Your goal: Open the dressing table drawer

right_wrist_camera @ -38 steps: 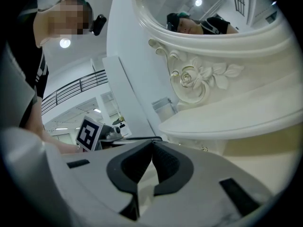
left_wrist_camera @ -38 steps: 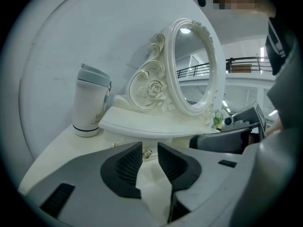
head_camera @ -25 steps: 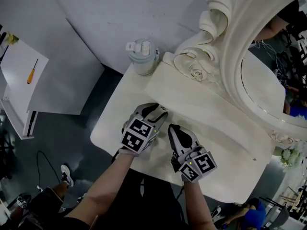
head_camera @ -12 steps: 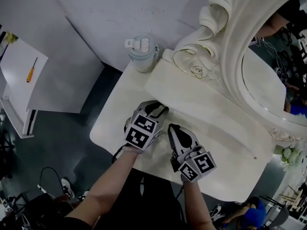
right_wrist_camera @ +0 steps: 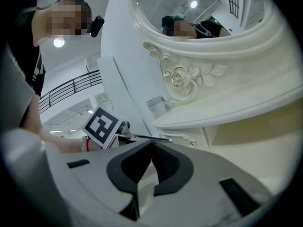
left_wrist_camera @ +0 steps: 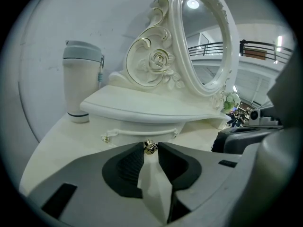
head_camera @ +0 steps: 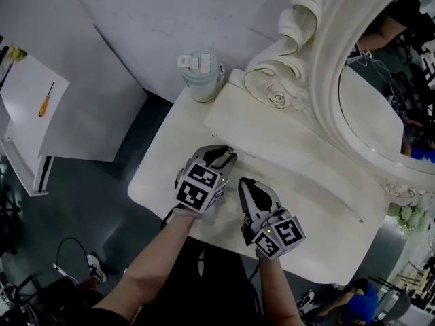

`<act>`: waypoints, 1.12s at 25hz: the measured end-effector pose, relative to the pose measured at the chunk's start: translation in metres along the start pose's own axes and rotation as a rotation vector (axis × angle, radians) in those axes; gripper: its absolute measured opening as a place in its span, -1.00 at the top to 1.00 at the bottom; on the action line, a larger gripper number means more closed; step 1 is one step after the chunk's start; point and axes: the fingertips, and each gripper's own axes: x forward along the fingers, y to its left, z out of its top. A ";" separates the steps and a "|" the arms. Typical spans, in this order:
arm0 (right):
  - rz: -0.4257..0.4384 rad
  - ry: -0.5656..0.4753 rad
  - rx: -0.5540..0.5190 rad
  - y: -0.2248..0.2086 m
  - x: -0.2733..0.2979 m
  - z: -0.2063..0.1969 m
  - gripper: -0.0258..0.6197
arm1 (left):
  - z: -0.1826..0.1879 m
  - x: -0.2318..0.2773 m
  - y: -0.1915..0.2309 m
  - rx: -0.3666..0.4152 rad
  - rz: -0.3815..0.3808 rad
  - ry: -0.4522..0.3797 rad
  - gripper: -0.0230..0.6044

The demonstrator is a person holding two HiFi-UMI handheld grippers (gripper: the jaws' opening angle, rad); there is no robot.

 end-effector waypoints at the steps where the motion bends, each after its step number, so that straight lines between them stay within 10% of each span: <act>1: -0.002 0.000 0.001 0.001 -0.001 -0.001 0.91 | -0.002 -0.001 -0.001 -0.001 -0.004 0.003 0.58; 28: -0.043 -0.025 0.014 0.023 -0.023 -0.016 0.91 | -0.026 -0.029 -0.012 -0.006 -0.029 0.014 0.58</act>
